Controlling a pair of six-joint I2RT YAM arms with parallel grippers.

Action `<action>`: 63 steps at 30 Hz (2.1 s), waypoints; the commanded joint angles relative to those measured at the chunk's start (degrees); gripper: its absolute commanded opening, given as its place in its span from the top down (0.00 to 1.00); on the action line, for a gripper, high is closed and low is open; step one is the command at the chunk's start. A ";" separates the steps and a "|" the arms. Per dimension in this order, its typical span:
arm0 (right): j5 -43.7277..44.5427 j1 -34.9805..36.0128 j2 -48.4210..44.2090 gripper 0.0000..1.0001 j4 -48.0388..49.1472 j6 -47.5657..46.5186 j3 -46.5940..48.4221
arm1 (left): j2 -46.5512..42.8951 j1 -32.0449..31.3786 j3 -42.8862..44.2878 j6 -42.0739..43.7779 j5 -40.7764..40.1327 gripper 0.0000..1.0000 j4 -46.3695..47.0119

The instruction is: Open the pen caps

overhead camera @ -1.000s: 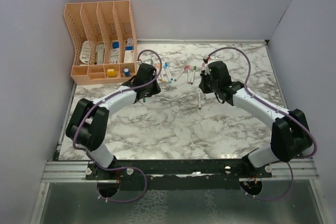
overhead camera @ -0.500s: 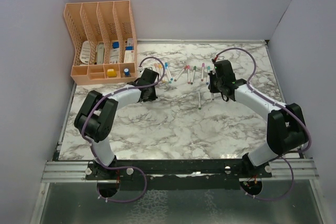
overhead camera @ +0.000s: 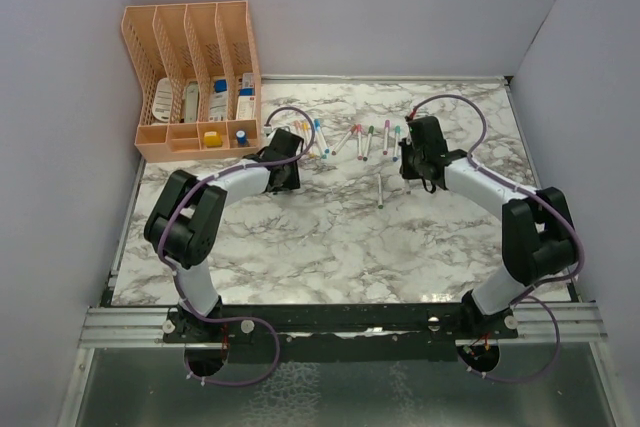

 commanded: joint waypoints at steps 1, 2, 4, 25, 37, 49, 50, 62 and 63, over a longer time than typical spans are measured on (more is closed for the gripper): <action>-0.95 -0.77 1.40 0.99 1.31 0.92 1.18 | 0.69 0.49 1.02 0.37 -1.93 0.57 -2.45; -1.18 -0.80 1.66 0.99 1.47 0.99 1.18 | 0.60 0.58 1.07 0.32 -1.98 0.55 -2.50; -1.53 -0.87 2.15 0.98 1.58 1.08 1.18 | 0.33 0.80 1.17 0.28 -1.85 0.54 -2.56; -10.23 -0.91 9.11 0.98 2.49 4.75 2.58 | -31.00 1.17 -7.41 -3.96 -1.93 0.45 7.24; -11.12 -0.90 10.23 0.73 2.40 6.25 2.58 | -37.45 1.20 -10.67 -5.04 -3.41 0.45 7.45; -4.01 -0.96 6.11 0.30 0.37 4.64 9.63 | -39.41 1.16 -11.89 -4.79 -2.56 0.40 7.99; -2.68 -0.98 7.31 0.28 -1.00 4.22 11.90 | -39.47 1.20 -12.04 -4.69 -2.09 0.38 8.25; -0.31 -5.55 23.88 0.39 -8.06 2.78 30.68 | -41.56 1.16 -14.16 -4.43 -0.13 0.29 9.62; -0.48 -5.77 24.95 0.40 -8.33 2.53 31.65 | -41.55 1.20 -14.24 -4.47 -0.11 0.29 9.72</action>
